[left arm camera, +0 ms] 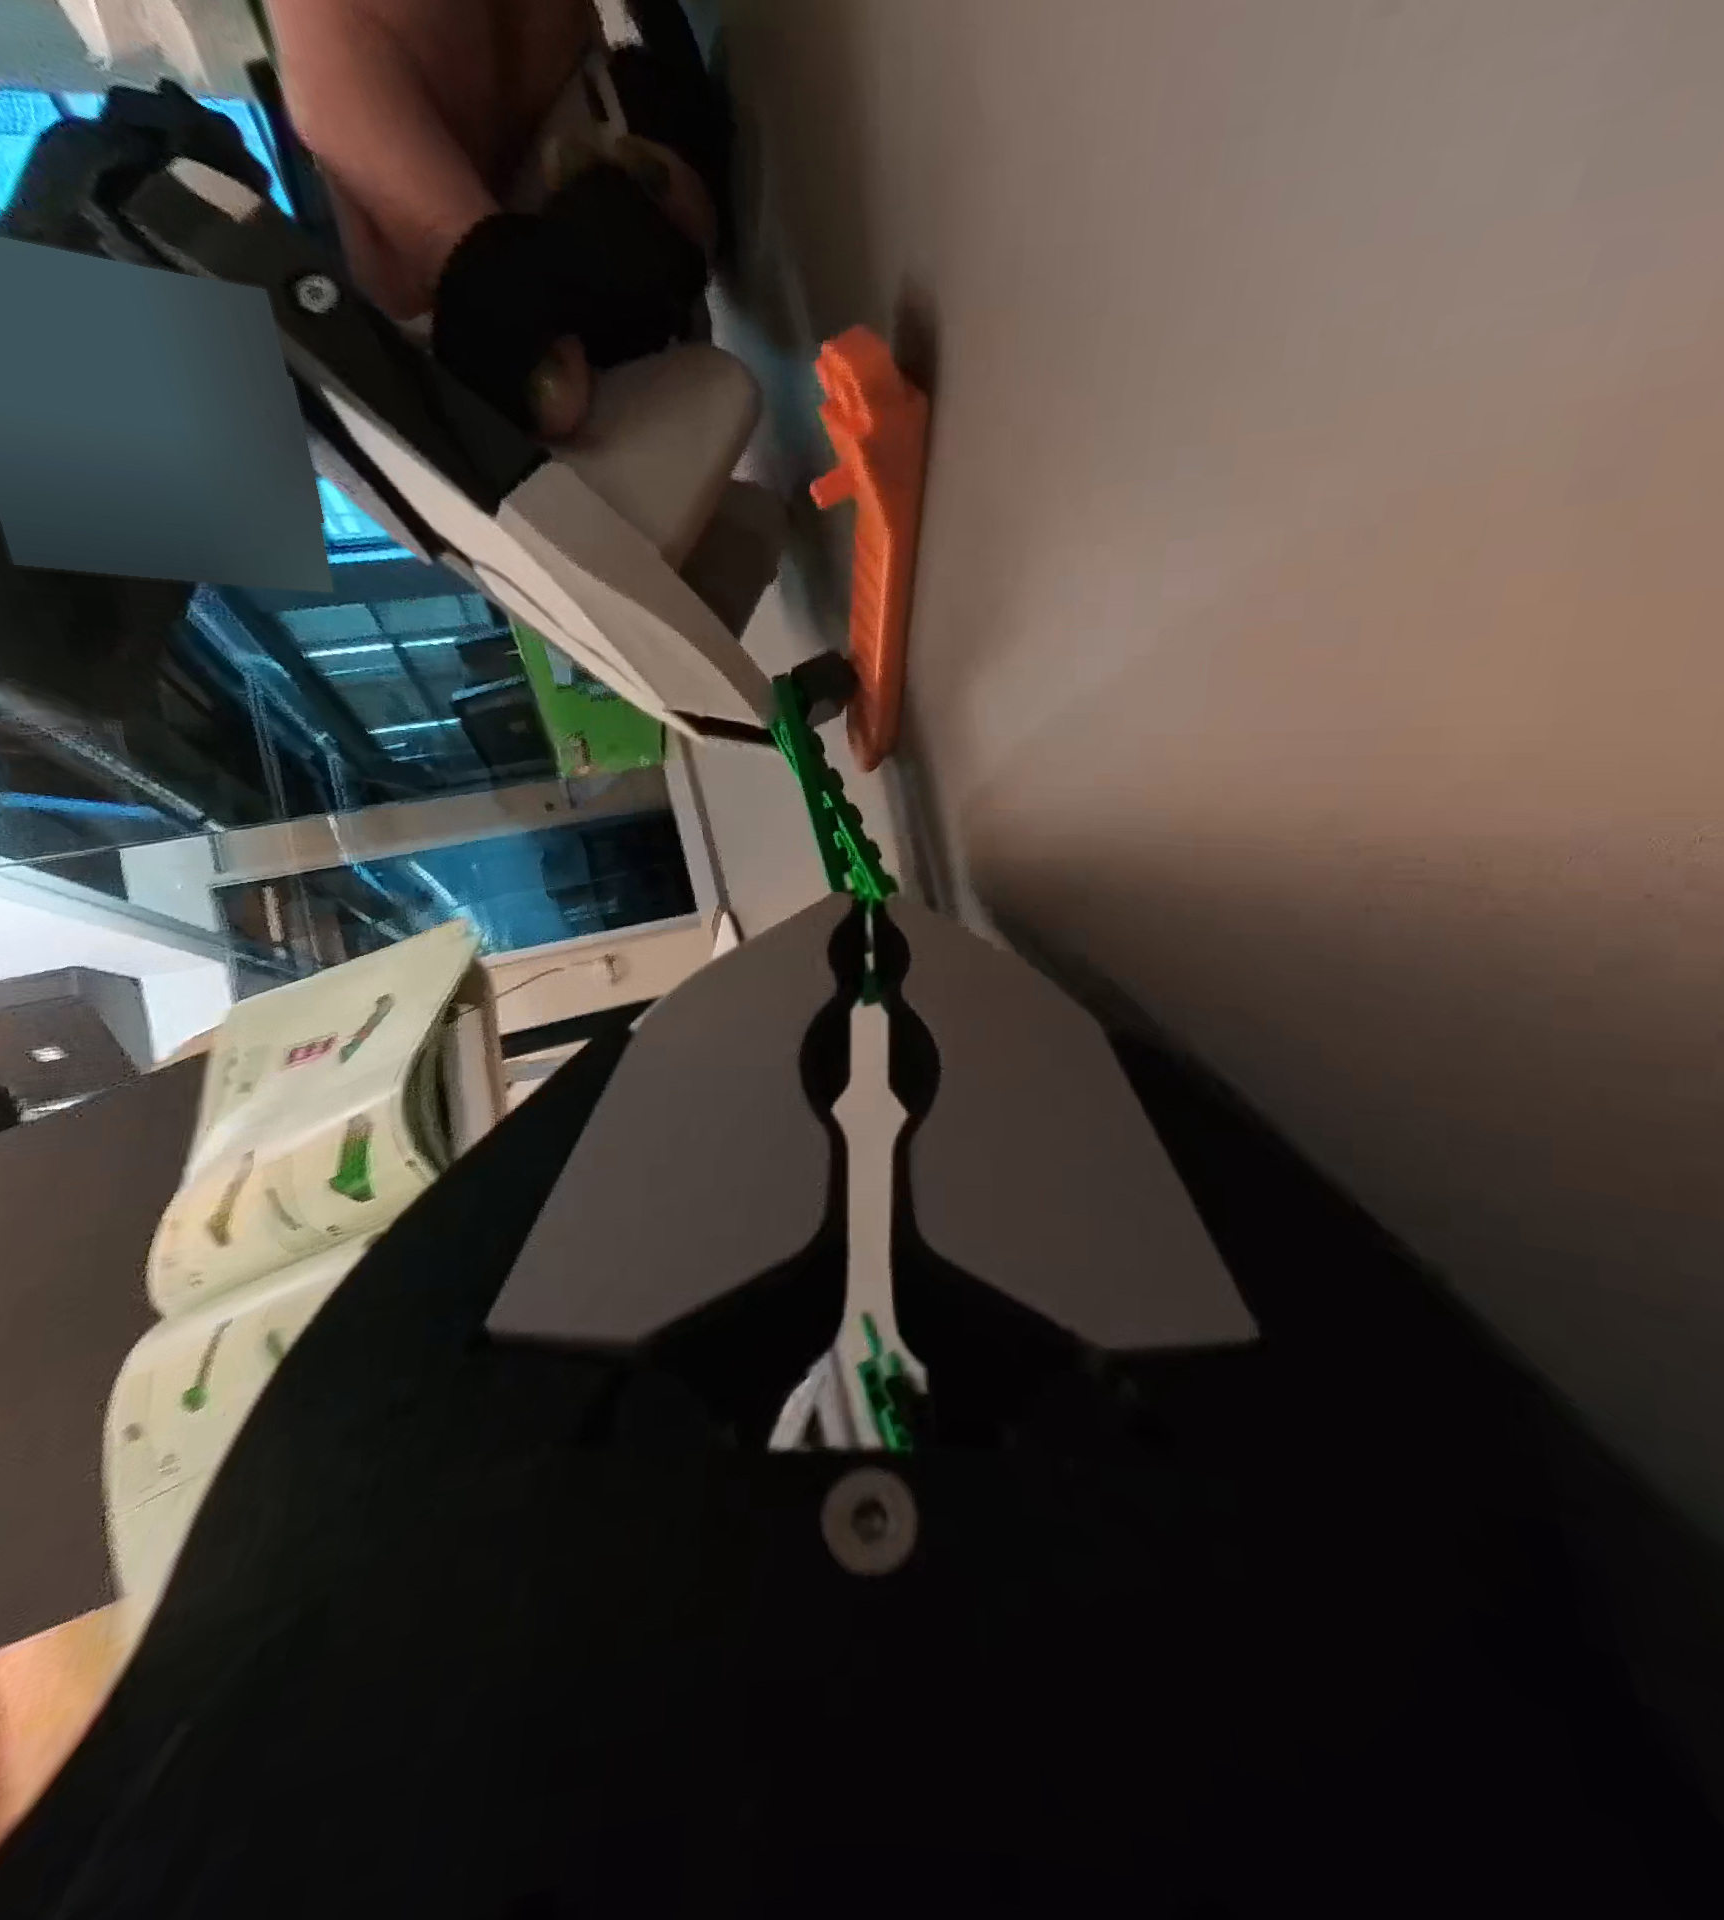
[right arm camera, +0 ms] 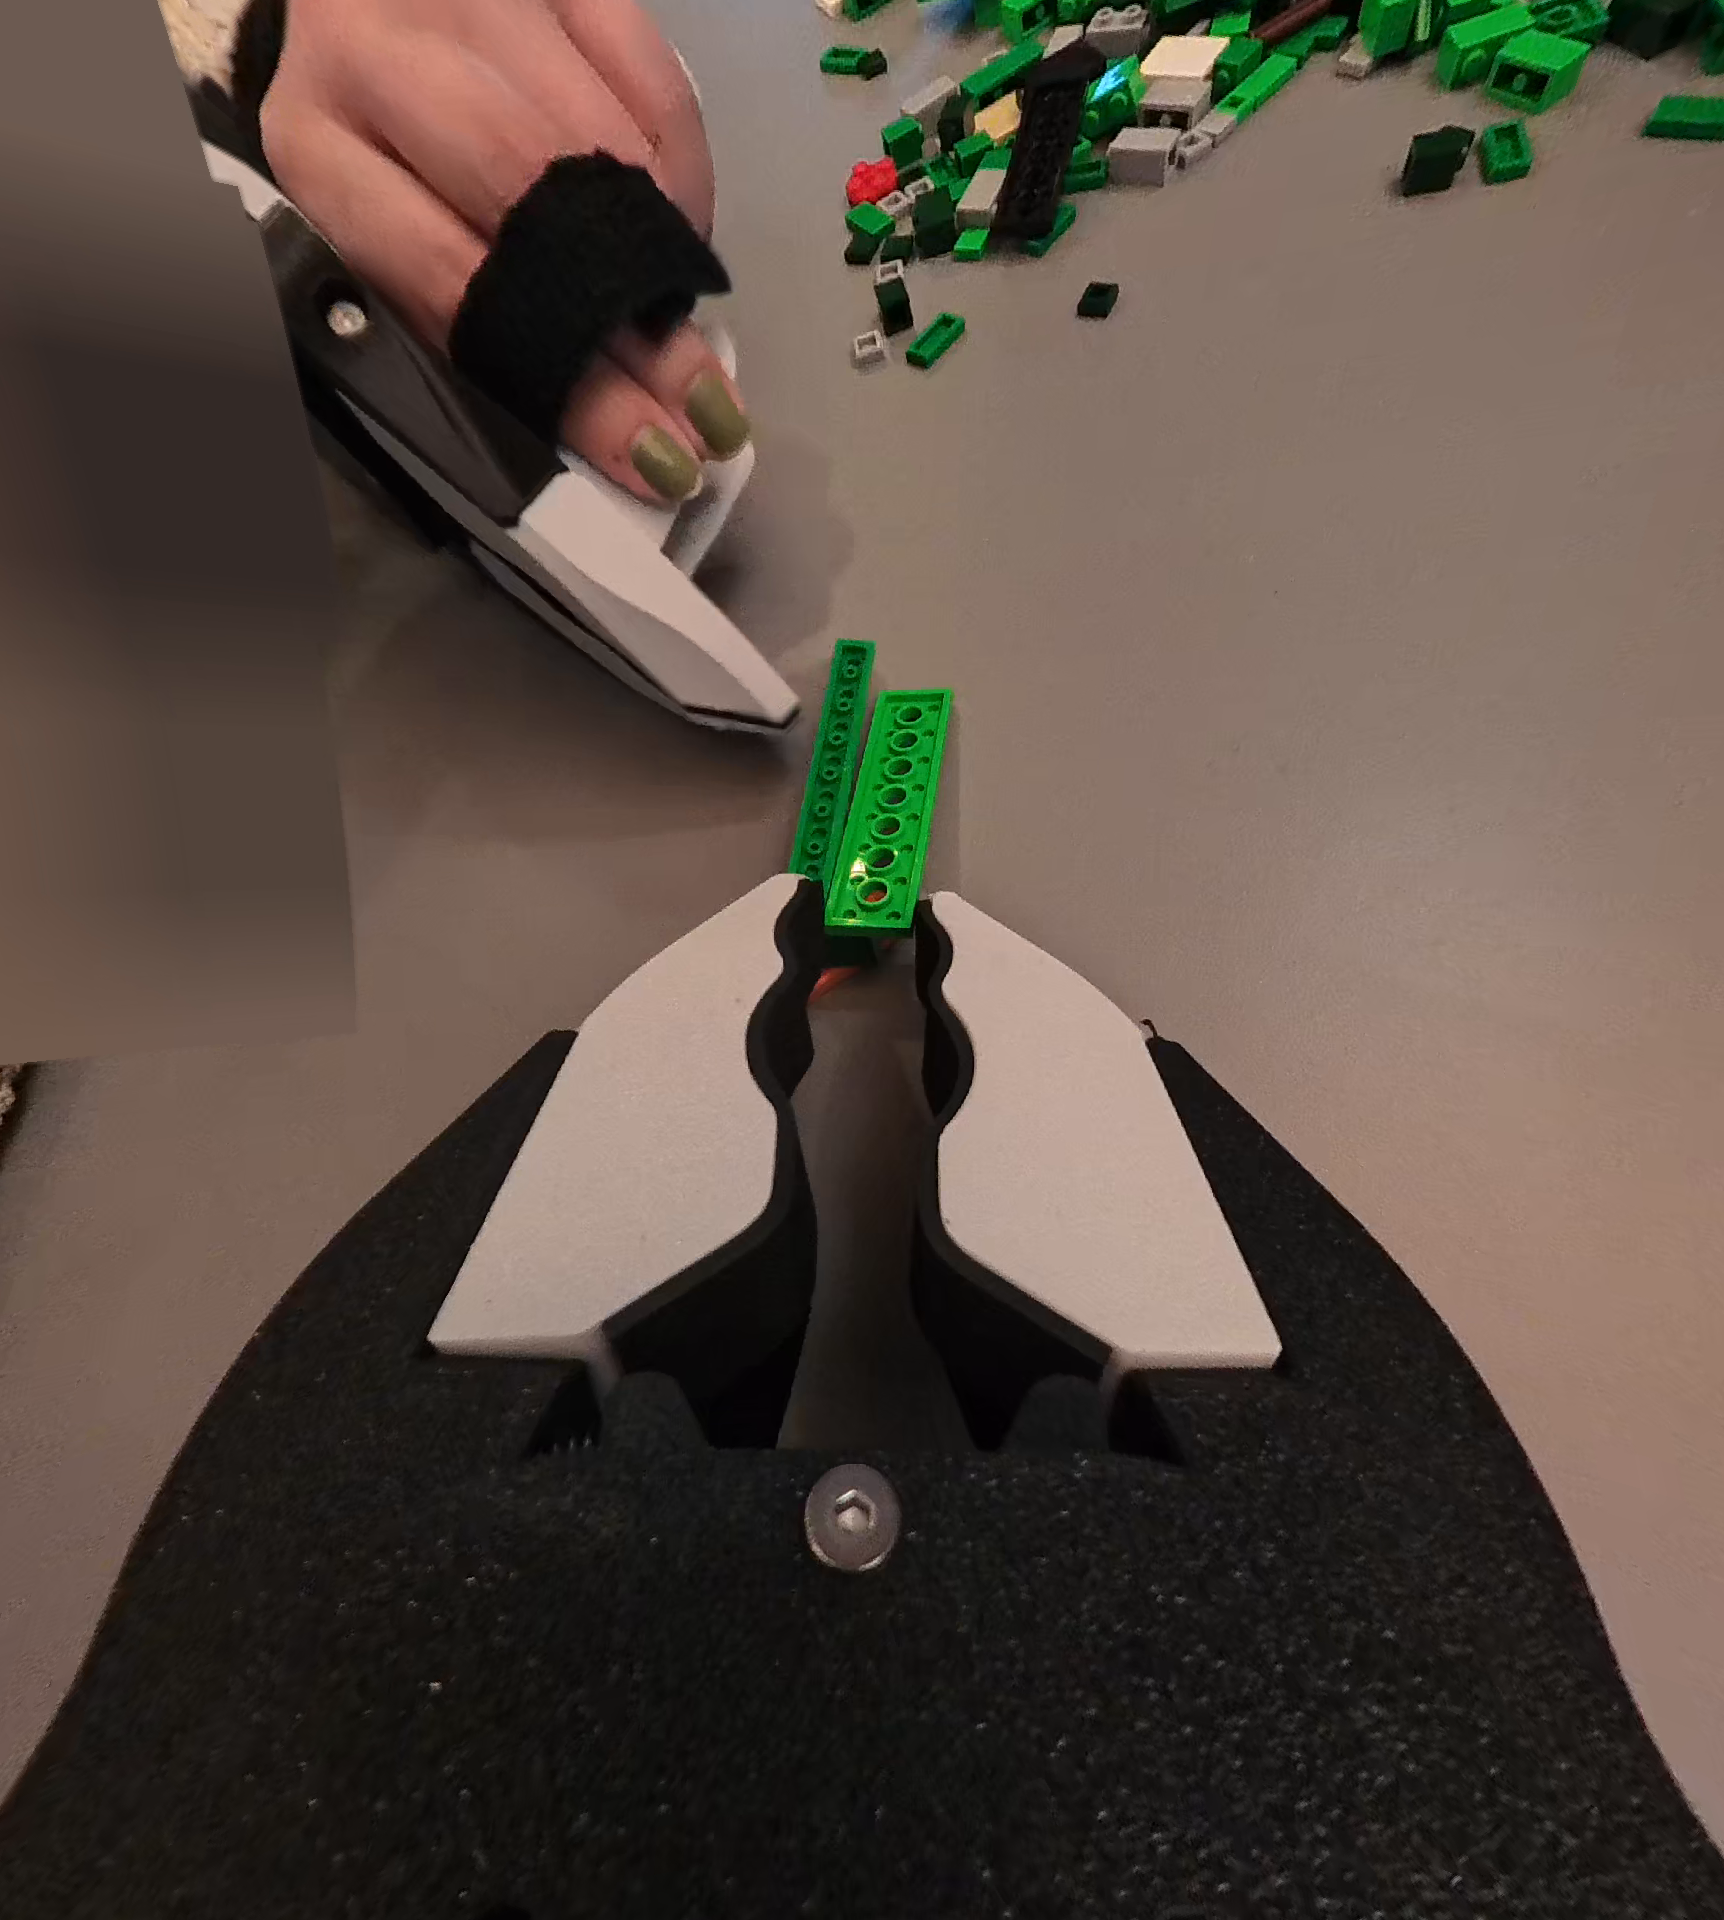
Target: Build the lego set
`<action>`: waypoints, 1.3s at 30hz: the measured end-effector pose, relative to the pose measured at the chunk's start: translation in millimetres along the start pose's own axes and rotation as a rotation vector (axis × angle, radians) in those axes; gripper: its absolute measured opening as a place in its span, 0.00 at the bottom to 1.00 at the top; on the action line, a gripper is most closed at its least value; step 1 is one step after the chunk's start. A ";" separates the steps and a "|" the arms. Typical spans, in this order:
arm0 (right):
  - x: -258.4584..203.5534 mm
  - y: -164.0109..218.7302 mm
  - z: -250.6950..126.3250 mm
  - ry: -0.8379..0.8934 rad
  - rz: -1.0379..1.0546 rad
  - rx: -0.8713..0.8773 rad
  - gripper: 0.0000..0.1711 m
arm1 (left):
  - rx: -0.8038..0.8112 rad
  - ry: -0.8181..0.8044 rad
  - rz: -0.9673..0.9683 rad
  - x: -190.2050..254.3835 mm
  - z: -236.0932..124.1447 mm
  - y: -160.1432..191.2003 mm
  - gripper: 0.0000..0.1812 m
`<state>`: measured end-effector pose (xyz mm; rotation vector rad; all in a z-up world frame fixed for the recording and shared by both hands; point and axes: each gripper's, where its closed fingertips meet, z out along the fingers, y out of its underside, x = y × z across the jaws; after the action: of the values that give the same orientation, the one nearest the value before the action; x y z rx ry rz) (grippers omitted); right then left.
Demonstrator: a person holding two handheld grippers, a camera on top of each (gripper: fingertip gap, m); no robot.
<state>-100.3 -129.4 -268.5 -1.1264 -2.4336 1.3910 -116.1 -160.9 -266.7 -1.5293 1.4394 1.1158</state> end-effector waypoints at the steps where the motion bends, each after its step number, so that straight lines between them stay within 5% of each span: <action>1: 0.0 0.0 0.0 0.000 0.000 0.000 0.10 | 0.027 0.005 -0.035 -0.5 -1.3 -3.4 0.00; 11: 0.0 -0.2 -0.3 -0.001 0.002 0.001 0.10 | -0.048 0.034 -0.101 -3.4 3.4 13.0 0.10; 15: 0.2 -0.3 -0.3 -0.001 0.004 0.002 0.10 | -0.116 0.037 -0.056 -0.2 10.2 20.7 0.03; 39: 0.5 -0.6 -0.7 -0.003 0.012 0.003 0.10 | -0.180 0.035 0.038 1.4 3.6 16.7 0.03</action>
<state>-100.7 -128.7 -267.8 -1.1413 -2.4299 1.4001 -133.1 -159.5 -268.5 -1.6585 1.4288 1.2761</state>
